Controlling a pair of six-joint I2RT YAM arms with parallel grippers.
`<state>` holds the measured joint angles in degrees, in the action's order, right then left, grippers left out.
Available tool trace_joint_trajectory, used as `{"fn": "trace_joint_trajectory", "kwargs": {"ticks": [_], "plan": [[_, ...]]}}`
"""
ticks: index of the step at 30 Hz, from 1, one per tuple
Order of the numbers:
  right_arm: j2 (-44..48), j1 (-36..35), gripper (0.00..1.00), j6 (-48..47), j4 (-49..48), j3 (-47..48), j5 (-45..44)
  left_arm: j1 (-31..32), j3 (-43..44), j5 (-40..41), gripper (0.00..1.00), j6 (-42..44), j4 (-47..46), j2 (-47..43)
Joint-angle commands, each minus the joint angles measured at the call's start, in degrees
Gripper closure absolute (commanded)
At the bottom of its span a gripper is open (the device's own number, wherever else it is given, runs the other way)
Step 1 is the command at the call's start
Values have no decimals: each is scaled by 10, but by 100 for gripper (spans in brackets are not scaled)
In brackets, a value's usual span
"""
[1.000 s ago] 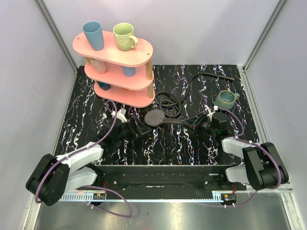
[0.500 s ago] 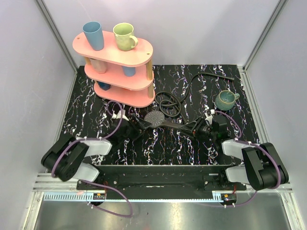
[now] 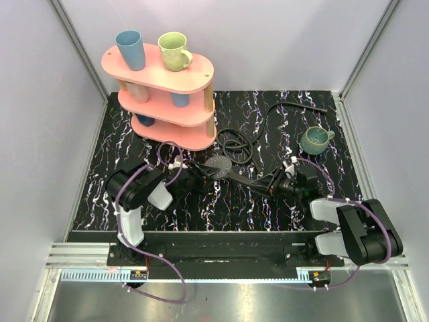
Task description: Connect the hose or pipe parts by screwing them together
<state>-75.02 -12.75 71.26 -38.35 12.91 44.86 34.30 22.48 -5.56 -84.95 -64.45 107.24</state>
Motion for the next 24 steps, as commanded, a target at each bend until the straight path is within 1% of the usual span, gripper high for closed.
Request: {"fn": "trace_joint_trajectory", "kwargs": {"ticks": [1, 3, 4, 6, 7, 8, 9, 10, 11, 12, 14, 15, 16, 17, 18, 20, 21, 23, 24], "plan": [[1, -3, 100, -19, -39, -3, 34, 3, 3, -15, 43, -43, -139, 58], [2, -3, 100, -23, -38, -3, 37, 3, 1, -16, 49, -43, -148, 64], [3, -3, 99, -25, -36, -1, 41, 3, -2, -16, 57, -40, -154, 66], [8, -3, 96, -28, -29, 2, 44, 3, -4, -17, 67, -36, -163, 66], [12, -3, 94, -35, -24, 6, 44, 3, -4, -19, 78, -30, -172, 66], [20, -3, 89, -40, -16, 7, 42, 2, -3, -23, 84, -28, -175, 61], [26, -3, 84, -46, 5, 7, 37, 2, -2, -31, 88, -25, -174, 61], [31, -3, 79, -58, 16, 10, 31, 2, -2, -35, 94, -21, -174, 57], [46, -3, 69, -65, 25, 12, 30, 2, -3, -38, 97, -21, -176, 48], [54, -3, 64, -71, 48, 14, 29, 2, -7, -43, 100, -19, -178, 42], [88, -3, 53, -104, 90, 31, 19, -2, -18, -47, 100, 6, -186, 28], [102, -3, 44, -114, 139, 38, 12, -5, -20, -54, 100, 23, -183, 7], [116, -3, 39, -128, 157, 48, 1, -6, -25, -55, 100, 53, -161, -5], [146, -3, 36, -132, 172, 53, -5, -9, -28, -56, 100, 64, -147, -18], [161, -3, 27, -136, 205, 65, -15, -10, -32, -59, 100, 82, -139, -41], [202, -3, 20, -159, 261, 81, -26, -14, -44, -68, 100, 96, -134, -67], [214, -3, 13, -174, 278, 99, -39, -16, -47, -74, 100, 108, -122, -92], [239, -3, 8, -190, 314, 116, -50, -20, -51, -86, 100, 124, -100, -117], [243, -3, 7, -207, 327, 135, -58, -20, -53, -85, 100, 138, -67, -131]]}}
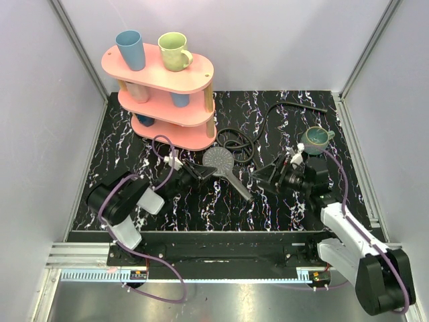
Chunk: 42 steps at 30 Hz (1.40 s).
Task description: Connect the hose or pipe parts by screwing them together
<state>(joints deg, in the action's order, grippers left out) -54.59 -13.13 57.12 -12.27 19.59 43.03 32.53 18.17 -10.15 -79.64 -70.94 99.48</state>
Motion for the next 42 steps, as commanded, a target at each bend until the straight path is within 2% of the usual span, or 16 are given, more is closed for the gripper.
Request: {"fn": "trace_joint_trajectory", "kwargs": {"ticks": [1, 5, 8, 11, 12, 15, 18, 21, 23, 26, 29, 33, 37, 40, 41, 42], "plan": [[42, 1, 6, -74, 77, 79, -41, -2, -12, -38, 100, 91, 15, -74], [33, 1, 5, -98, 87, 113, -39, -6, -12, -54, 100, 106, 38, -111], [5, 0, 6, -117, 26, 116, -31, -7, -2, -95, 100, 119, 41, -144], [-37, 0, 9, -119, -57, 113, -1, -7, 16, -124, 100, 162, 155, -233], [-50, 0, 9, -107, -85, 117, 49, -7, 28, -121, 100, 203, 271, -264], [-105, -1, 8, -70, -218, 122, 139, -7, 50, -106, 100, 279, 445, -396], [-163, -10, 7, -71, -326, 133, 184, -9, 85, -92, 100, 320, 567, -486], [-215, -34, 7, -32, -429, 152, 206, -9, 118, -108, 100, 328, 635, -502], [-249, -73, 6, -17, -490, 176, 213, -9, 124, -136, 100, 318, 641, -499], [-285, -109, 8, -17, -496, 204, 189, -9, 121, -162, 100, 301, 633, -501], [-319, -120, 10, -8, -523, 214, 177, -9, 121, -167, 100, 295, 641, -511], [-365, -132, 23, 26, -570, 225, 185, -9, 121, -181, 100, 290, 633, -517], [-409, -132, 24, 89, -674, 223, 196, -9, 128, -193, 100, 289, 635, -522], [-424, -133, 39, 108, -695, 225, 200, -9, 136, -190, 100, 297, 644, -527], [-426, -133, 50, 113, -698, 224, 201, -9, 140, -189, 100, 300, 650, -529], [-428, -134, 54, 114, -700, 222, 203, -10, 140, -189, 100, 299, 652, -532]]}}
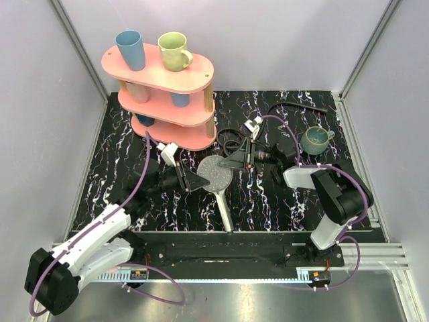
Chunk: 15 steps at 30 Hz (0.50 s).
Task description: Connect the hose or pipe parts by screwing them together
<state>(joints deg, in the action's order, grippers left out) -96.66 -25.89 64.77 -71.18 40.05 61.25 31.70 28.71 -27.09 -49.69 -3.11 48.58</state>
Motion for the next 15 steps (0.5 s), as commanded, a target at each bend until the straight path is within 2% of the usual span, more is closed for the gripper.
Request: {"fn": "trace_joint_trajectory", "kwargs": {"ticks": [1, 2, 3, 4, 5, 6, 7, 8, 9, 12, 15], "plan": [[-8, -6, 58, 40, -117, 15, 22, -2, 35, -21, 100, -3, -26, -25], [-8, -7, 61, 40, -121, 10, 26, -2, 33, -24, 100, -14, -36, -27], [-7, -7, 74, 40, -120, 8, 27, -3, 33, -30, 100, -17, -43, -30], [-7, -7, 80, 41, -117, 7, 26, -3, 34, -38, 100, -20, -46, -30], [-6, -7, 85, 43, -116, 9, 20, -3, 40, -41, 95, -20, -43, -30], [-5, -7, 100, 47, -114, 13, 16, -4, 43, -42, 84, -16, -37, -30], [-3, -7, 100, 50, -92, 19, 12, -4, 47, -38, 68, -13, -29, -33], [-1, -6, 100, 54, -74, 37, 0, -4, 50, -34, 44, -2, -9, -37], [2, -7, 100, 58, -57, 46, -9, -4, 50, -31, 36, 2, 0, -43], [5, -7, 100, 62, -21, 80, -36, -4, 37, -26, 21, 11, 7, -69], [-9, -7, 100, 49, -4, 116, -47, -3, 17, -41, 17, -3, -27, -71]]}}
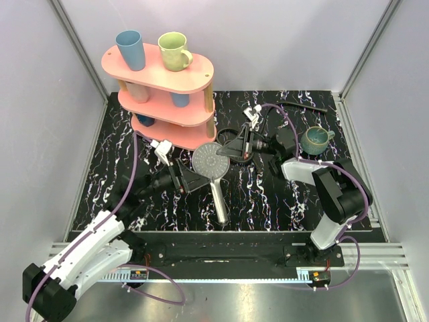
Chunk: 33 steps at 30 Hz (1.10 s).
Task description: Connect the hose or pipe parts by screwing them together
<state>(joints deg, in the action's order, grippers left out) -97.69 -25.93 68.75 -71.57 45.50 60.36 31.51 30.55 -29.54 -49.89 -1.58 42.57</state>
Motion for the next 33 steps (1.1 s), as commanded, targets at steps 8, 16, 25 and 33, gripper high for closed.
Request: {"fn": "trace_joint_trajectory", "kwargs": {"ticks": [8, 16, 25, 33], "plan": [[-56, -19, 100, 95, -89, 110, -56, 0, -19, -25, 23, -58, -124, 37], [-57, -29, 100, 79, -93, 101, -94, 6, -53, -10, 42, -146, -205, 54], [-60, -31, 100, 80, -106, 89, -132, 7, -82, 25, 46, -194, -218, 20], [-75, -34, 100, 94, -128, 87, -136, 7, -76, 39, 49, -197, -225, 37]]}}
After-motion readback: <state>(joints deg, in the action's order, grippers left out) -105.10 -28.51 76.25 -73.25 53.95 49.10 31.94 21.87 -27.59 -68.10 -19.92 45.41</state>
